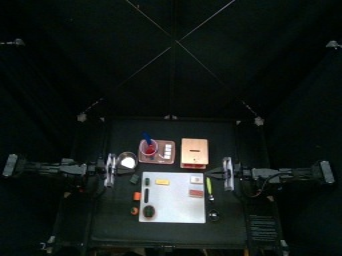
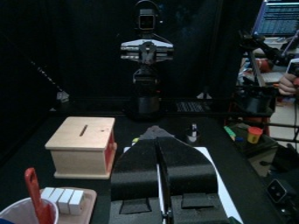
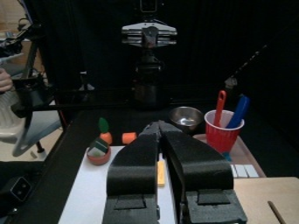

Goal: Put the egg onto the rice

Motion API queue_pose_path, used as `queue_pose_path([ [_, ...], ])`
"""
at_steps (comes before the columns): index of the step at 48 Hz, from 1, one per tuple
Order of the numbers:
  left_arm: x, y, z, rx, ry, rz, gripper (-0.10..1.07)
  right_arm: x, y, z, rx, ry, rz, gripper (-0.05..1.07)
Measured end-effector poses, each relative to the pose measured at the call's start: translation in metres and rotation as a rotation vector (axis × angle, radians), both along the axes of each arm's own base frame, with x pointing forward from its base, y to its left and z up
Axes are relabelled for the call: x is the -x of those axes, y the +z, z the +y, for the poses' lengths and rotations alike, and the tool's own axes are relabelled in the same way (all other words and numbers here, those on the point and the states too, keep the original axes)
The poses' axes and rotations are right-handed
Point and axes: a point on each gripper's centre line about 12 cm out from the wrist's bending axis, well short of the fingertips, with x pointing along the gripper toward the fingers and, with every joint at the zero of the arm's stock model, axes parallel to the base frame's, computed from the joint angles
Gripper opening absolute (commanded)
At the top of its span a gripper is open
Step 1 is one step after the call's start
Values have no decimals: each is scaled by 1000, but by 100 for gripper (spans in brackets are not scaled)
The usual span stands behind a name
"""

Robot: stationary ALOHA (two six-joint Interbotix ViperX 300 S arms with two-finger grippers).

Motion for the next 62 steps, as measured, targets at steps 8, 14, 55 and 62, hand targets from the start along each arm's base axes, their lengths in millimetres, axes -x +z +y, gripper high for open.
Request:
queue_pose_path([
  [8, -2, -4, 2, -1, 10, 21, 0, -7, -10, 0, 7, -2, 55, 6],
  [14, -2, -7, 2, -1, 10, 40, 0, -15, -12, -1, 16, -4, 91, 6],
  [55, -21, -21, 10, -15, 44, 174, 0, -138, -38, -29, -52, -89, 781, 6],
  [62, -19, -27, 13, -14, 56, 186, 0, -166, -53, -33, -36, -91, 825, 6],
])
